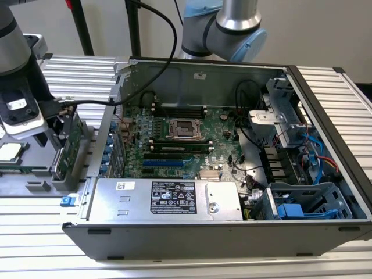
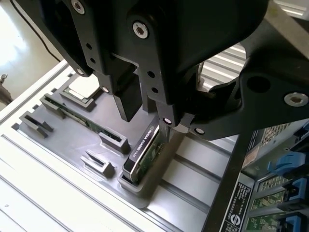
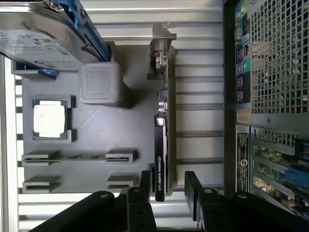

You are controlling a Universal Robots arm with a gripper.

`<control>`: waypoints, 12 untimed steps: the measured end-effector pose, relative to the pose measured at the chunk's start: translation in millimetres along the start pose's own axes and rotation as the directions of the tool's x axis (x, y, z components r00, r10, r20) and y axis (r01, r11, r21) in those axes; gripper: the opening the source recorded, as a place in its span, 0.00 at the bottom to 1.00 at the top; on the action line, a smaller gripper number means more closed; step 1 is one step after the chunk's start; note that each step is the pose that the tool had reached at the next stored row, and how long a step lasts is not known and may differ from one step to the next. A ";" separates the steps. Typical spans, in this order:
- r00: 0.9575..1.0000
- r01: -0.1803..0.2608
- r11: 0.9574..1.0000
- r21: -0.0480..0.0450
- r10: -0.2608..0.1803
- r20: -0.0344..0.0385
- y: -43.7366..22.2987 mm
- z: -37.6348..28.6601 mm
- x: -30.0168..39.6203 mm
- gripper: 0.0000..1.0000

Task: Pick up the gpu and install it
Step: 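Pick up the gpu and move the gpu toward the slot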

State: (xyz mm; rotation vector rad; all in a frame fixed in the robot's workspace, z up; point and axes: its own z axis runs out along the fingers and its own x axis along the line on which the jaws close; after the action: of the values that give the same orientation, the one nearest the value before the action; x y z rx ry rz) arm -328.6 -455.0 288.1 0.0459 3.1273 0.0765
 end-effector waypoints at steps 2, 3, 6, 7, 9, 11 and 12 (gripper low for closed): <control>1.000 -0.002 1.000 0.000 0.002 0.000 0.3 0.6 -0.6 1.00; 1.000 -0.003 1.000 0.000 0.003 0.000 0.4 0.9 -0.8 1.00; 1.000 -0.004 1.000 0.000 0.004 0.000 0.8 1.9 -1.0 1.00; 1.000 -0.005 1.000 0.000 0.005 0.000 1.2 2.2 -0.9 1.00; 1.000 -0.005 1.000 0.000 0.005 0.000 2.7 2.7 -0.9 1.00; 1.000 -0.006 1.000 0.000 0.006 0.000 4.7 3.2 -0.8 1.00; 1.000 -0.006 1.000 0.000 0.006 0.000 5.9 3.5 -0.8 1.00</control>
State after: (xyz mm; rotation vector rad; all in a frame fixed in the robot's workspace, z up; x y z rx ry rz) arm -327.7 -448.9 284.9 0.0557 3.1270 0.0763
